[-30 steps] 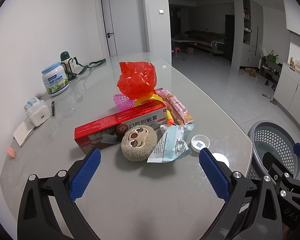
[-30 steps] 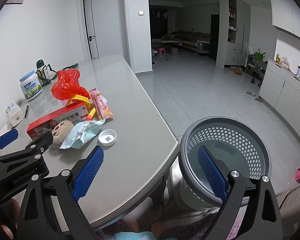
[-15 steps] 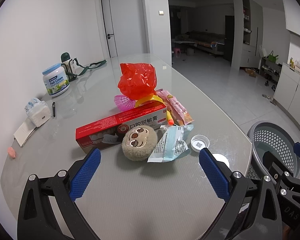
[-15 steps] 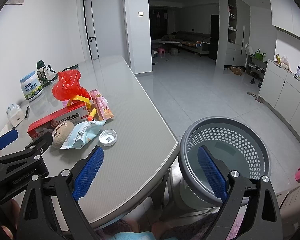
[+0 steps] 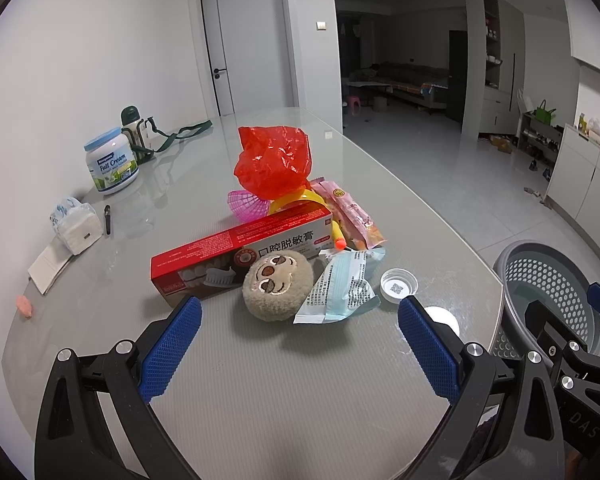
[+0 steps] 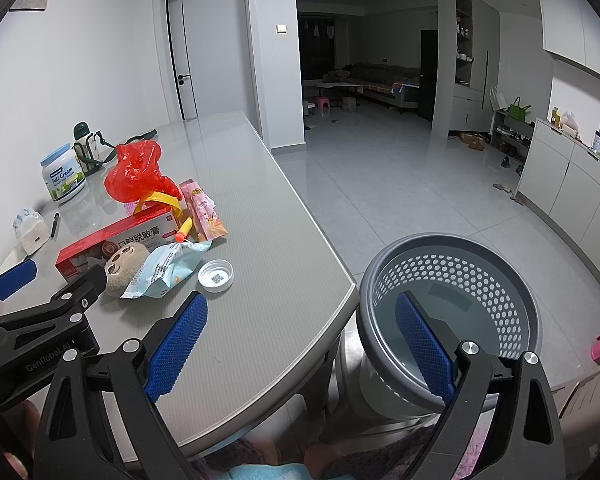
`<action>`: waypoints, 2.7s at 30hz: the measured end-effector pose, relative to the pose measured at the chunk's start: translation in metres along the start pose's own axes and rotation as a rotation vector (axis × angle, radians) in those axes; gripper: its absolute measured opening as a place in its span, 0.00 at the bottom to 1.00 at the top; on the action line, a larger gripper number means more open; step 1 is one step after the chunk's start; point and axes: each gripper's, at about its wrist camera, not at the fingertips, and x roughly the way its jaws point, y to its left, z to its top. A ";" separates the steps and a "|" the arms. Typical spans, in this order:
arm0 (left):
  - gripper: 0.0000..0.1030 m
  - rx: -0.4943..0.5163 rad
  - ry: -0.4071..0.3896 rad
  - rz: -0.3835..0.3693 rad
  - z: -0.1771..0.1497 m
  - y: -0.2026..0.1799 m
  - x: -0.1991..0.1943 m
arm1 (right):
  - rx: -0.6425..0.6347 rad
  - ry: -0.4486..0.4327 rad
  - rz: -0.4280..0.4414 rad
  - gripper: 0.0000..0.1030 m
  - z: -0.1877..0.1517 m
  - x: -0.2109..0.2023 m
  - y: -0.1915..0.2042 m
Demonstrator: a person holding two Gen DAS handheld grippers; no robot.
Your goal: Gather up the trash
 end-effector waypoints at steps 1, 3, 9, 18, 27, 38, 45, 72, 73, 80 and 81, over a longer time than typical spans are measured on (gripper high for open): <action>0.94 0.000 0.000 0.000 0.000 0.000 0.000 | 0.000 0.001 0.000 0.88 0.001 0.000 0.000; 0.94 0.000 0.000 0.000 0.000 0.000 0.000 | 0.000 -0.001 -0.001 0.88 0.000 0.000 0.000; 0.94 0.000 0.000 0.000 0.000 0.000 0.000 | 0.000 -0.001 0.001 0.88 0.000 0.000 0.000; 0.94 0.002 0.002 -0.001 -0.001 -0.001 0.000 | 0.001 -0.002 0.001 0.88 -0.001 0.002 0.000; 0.94 -0.004 0.018 -0.008 -0.003 -0.001 0.006 | 0.010 0.010 0.015 0.88 -0.002 0.003 -0.005; 0.94 -0.037 0.085 0.031 -0.015 0.027 0.035 | -0.014 0.071 0.096 0.88 -0.012 0.035 0.002; 0.94 -0.081 0.102 0.050 -0.019 0.054 0.051 | -0.066 0.133 0.139 0.88 -0.017 0.068 0.017; 0.94 -0.082 0.126 0.008 -0.013 0.067 0.082 | -0.204 0.274 0.115 0.82 0.018 0.161 0.066; 0.94 -0.085 0.127 0.007 -0.013 0.067 0.082 | -0.207 0.274 0.114 0.80 0.017 0.160 0.067; 0.94 -0.098 0.130 -0.003 -0.014 0.070 0.083 | -0.218 0.265 0.144 0.64 0.021 0.161 0.077; 0.94 -0.098 0.132 -0.004 -0.014 0.069 0.083 | -0.224 0.262 0.155 0.61 0.022 0.162 0.078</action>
